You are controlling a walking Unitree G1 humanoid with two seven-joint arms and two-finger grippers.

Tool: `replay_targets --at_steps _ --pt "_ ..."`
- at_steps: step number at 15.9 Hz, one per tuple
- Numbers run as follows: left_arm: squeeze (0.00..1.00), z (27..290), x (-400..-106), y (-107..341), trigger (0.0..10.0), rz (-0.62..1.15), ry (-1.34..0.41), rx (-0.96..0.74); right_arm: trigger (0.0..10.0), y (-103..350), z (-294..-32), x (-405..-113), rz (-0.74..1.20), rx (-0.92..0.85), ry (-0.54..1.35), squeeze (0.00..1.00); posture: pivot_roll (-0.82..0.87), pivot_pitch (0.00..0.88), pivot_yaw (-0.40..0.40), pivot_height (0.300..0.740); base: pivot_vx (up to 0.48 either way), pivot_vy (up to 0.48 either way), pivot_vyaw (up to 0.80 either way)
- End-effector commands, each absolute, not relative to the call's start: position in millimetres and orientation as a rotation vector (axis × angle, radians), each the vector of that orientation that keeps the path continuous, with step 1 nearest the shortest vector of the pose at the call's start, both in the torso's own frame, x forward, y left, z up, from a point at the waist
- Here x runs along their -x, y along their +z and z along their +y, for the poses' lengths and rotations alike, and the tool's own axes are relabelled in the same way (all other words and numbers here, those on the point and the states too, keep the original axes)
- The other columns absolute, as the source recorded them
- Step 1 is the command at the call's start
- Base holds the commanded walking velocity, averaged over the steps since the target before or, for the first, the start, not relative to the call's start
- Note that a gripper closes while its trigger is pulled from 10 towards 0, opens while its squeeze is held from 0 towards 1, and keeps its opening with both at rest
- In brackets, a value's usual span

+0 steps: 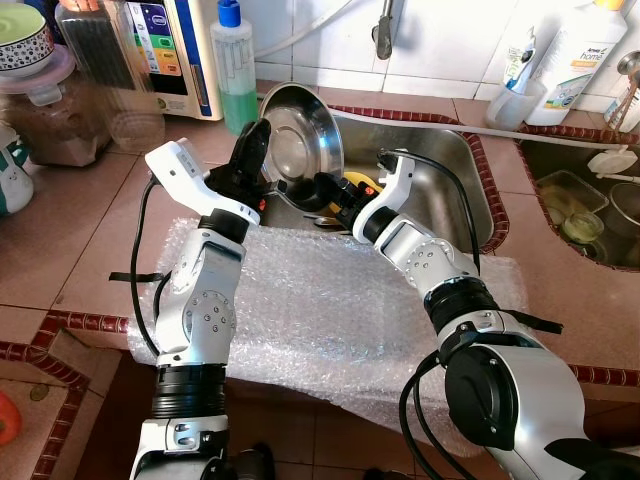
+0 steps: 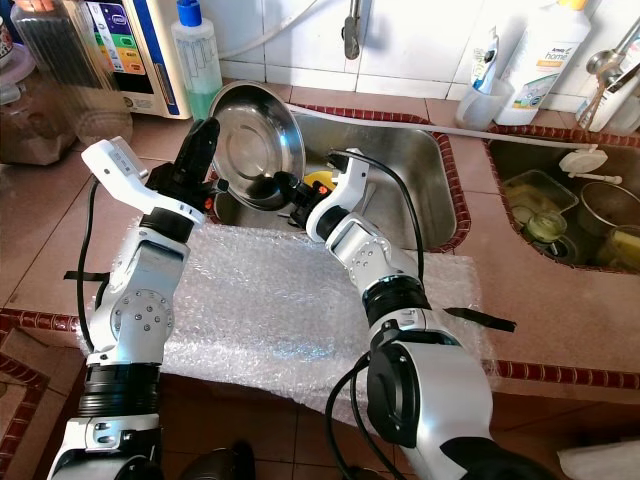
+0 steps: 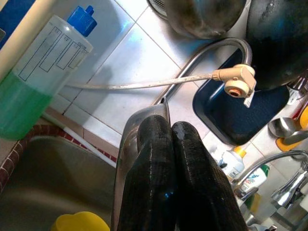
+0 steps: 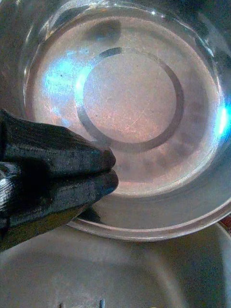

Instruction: Kitchen organization

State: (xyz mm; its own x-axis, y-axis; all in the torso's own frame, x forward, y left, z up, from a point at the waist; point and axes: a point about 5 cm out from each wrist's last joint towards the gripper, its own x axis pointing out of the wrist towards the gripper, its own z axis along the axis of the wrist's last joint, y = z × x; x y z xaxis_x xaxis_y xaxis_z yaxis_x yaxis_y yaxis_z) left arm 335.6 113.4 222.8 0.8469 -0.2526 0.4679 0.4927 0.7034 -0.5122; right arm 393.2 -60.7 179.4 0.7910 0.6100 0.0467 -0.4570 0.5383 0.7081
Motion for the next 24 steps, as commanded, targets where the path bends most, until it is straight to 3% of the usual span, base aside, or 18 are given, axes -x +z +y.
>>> replay_targets --at_steps 1,4,5,6,10,13,14,15,17,20,21,23,24 --pt "0.00 110.1 -334.6 227.1 0.0 -0.402 -0.453 0.659 1.1 178.0 -63.2 -393.2 0.229 -0.761 0.633 0.00 0.09 0.147 -0.051 0.740 0.000 0.000 0.00" --pt "0.00 110.1 -334.5 227.1 0.0 -0.403 -0.452 0.659 1.1 176.9 -63.4 -393.0 0.236 -0.755 0.627 0.00 0.09 0.147 -0.051 0.740 0.000 0.000 0.00" --pt "0.00 115.4 -336.4 226.8 0.0 -0.416 -0.426 0.654 10.0 192.4 -96.4 -394.1 0.073 -0.684 0.592 0.00 0.08 0.126 -0.066 0.740 0.000 0.000 0.00" --pt "0.00 116.6 -337.7 227.1 0.0 -0.421 -0.418 0.651 10.0 199.3 -109.8 -392.3 0.012 -0.659 0.581 0.00 0.08 0.126 -0.062 0.740 0.000 0.000 0.00" --pt "0.00 111.8 -337.4 229.1 0.0 -0.423 -0.435 0.654 10.0 201.5 -108.4 -392.4 0.001 -0.657 0.583 0.00 0.08 0.123 -0.061 0.740 0.000 0.000 0.00" --pt "0.00 115.6 -336.9 227.9 0.0 -0.425 -0.424 0.649 10.0 206.2 -116.5 -390.7 -0.066 -0.558 0.505 0.00 0.08 0.122 -0.060 0.740 0.000 0.000 0.00" --pt "0.00 116.0 -337.0 228.0 0.0 -0.426 -0.423 0.649 10.0 206.9 -117.7 -390.6 -0.077 -0.543 0.495 0.76 0.09 0.122 -0.058 0.740 0.000 0.000 0.00" --pt "0.00 116.3 -337.3 228.2 0.0 -0.425 -0.423 0.648 10.0 208.5 -121.5 -390.0 -0.120 -0.421 0.454 1.00 0.08 0.123 -0.048 0.740 0.000 0.000 0.00" --pt "0.00 115.5 -337.6 228.2 0.0 -0.420 -0.433 0.644 10.0 210.8 -131.2 -390.4 -0.182 -0.281 0.344 1.00 0.08 0.124 -0.034 0.740 0.000 0.000 0.00" --pt "0.00 117.0 -340.4 230.3 0.0 -0.413 -0.443 0.635 10.0 210.1 -135.1 -389.3 -0.203 -0.272 0.302 1.00 0.09 0.125 -0.013 0.740 0.000 0.000 0.00" --pt "0.00 117.2 -341.2 231.1 0.0 -0.412 -0.448 0.631 10.0 208.0 -134.6 -389.1 -0.200 -0.282 0.296 0.00 0.09 0.123 -0.006 0.740 0.000 0.000 0.00" --pt "0.00 115.8 -342.4 233.1 0.0 -0.411 -0.456 0.629 10.0 199.0 -128.5 -389.1 -0.156 -0.323 0.313 0.00 0.09 0.123 -0.001 0.740 0.000 0.000 0.00" --pt "0.00 115.2 -342.3 233.6 0.0 -0.412 -0.459 0.630 9.3 194.2 -124.2 -388.9 -0.132 -0.361 0.330 0.00 0.09 0.123 0.002 0.740 0.000 0.000 0.00"
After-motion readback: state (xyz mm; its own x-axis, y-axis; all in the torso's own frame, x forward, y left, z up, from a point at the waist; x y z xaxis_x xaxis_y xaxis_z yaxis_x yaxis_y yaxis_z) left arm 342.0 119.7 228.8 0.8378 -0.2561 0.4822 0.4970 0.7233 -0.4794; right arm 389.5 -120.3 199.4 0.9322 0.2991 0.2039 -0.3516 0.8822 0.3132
